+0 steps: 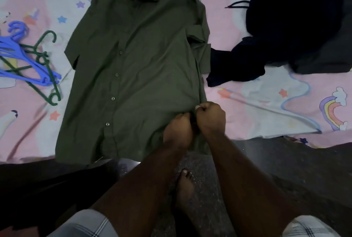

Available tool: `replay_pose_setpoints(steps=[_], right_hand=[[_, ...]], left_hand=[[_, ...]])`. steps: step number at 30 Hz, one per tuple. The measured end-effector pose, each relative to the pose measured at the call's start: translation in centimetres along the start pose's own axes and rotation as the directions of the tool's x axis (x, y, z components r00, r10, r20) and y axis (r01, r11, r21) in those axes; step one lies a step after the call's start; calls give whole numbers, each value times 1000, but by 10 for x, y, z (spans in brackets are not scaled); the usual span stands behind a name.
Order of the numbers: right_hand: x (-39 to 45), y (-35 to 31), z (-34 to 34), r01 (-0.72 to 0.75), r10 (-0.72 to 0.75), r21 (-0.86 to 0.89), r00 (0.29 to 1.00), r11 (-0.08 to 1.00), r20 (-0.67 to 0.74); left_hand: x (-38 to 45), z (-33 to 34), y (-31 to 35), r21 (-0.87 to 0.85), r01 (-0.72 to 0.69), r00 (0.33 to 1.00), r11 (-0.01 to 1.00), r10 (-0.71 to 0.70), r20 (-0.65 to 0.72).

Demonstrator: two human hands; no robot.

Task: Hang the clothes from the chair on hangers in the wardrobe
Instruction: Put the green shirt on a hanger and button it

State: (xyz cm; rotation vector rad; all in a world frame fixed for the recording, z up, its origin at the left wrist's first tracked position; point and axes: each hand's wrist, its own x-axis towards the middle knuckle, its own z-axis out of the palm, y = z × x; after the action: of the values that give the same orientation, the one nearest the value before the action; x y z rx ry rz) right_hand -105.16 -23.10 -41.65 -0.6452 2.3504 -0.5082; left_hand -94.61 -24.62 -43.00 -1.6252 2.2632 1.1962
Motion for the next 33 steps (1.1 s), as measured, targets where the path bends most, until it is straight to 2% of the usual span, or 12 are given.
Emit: replay_pose_setpoints(steps=[3, 6, 9, 11, 13, 15, 20, 27, 33], right_hand=[[-4, 3, -27, -1, 3, 50, 1000, 999, -31], [-5, 26, -72, -78, 88, 63, 981, 995, -172], [-3, 56, -108, -152, 165, 65, 940, 986, -300], [-6, 55, -114, -100, 98, 12, 939, 995, -328], [-14, 38, -109, 11, -14, -14, 953, 1000, -302], [-24, 16, -99, 111, -124, -70, 965, 991, -233], [-44, -36, -71, 286, -320, -247, 941, 926, -108], [-41, -88, -40, 367, -375, -259, 927, 894, 16], [-7, -132, -3, 359, -353, -292, 932, 886, 75]], left_hand=[[-7, -1, 30, -31, -81, 996, 996, 82, 45], [-22, 3, 62, -102, -156, 985, 982, 162, 61], [-32, -4, 76, -158, -152, 988, 976, 152, -17], [-35, -15, 72, -153, -151, 982, 977, 131, -134], [-37, -26, 61, -75, -144, 957, 987, 119, -263], [-39, -41, 49, 41, -76, 939, 996, 85, -333], [-37, -83, 21, 126, 61, 946, 990, -17, -324], [-16, -126, -11, 124, 34, 947, 992, 8, -322], [37, -159, -45, 81, 40, 961, 996, -17, -274]])
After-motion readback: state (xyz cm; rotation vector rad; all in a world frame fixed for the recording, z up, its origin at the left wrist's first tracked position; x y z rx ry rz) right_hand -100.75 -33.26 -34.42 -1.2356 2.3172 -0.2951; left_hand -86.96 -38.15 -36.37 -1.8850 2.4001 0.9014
